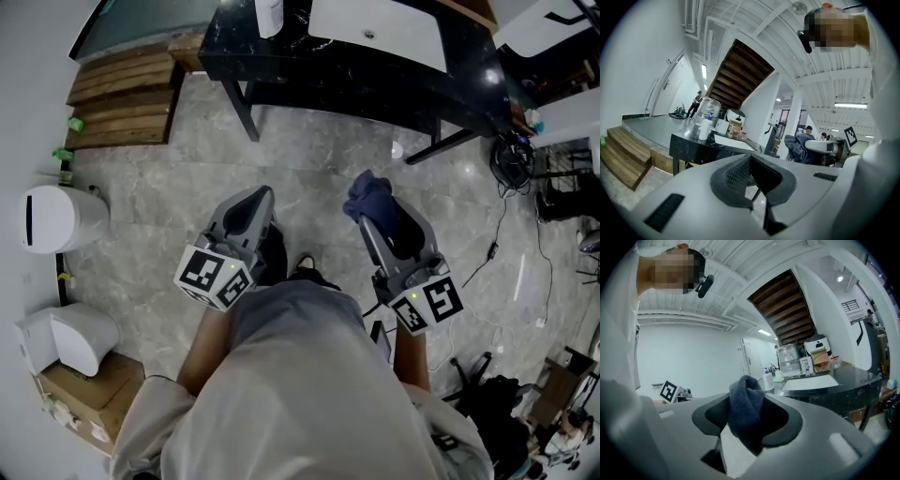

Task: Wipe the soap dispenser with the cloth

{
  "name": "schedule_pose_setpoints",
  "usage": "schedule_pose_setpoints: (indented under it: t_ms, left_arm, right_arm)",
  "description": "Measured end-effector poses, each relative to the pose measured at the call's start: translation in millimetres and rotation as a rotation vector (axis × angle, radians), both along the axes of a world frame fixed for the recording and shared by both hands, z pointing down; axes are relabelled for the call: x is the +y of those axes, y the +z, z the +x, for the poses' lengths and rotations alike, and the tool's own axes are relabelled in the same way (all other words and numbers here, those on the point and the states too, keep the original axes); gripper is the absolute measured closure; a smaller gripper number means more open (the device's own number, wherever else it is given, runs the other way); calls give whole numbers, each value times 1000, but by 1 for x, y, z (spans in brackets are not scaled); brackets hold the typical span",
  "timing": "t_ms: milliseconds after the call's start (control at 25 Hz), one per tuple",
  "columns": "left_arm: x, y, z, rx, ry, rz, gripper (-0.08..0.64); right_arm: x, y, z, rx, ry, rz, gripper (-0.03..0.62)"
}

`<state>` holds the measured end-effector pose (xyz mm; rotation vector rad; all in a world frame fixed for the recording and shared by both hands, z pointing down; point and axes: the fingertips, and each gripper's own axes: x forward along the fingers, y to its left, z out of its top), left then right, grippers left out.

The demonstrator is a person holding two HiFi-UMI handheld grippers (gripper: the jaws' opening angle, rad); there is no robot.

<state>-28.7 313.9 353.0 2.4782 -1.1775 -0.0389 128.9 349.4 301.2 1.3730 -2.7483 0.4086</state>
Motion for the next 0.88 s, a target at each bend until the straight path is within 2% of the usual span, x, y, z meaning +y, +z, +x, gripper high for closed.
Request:
schedule_pose_setpoints:
  t_ms: [320,600,880]
  left_arm:
    - [-62,1,-17,17,21,-12,554]
    - [-110,-16,-37,14,32,20,554]
    - [-143,-27,-66,27,32,50,554]
  right_arm:
    - [-56,-3,-23,28,6,-12,416]
    - [-97,-8,-42,53,30,-13,416]
    - [-139,-21,-50,88,85,32,416]
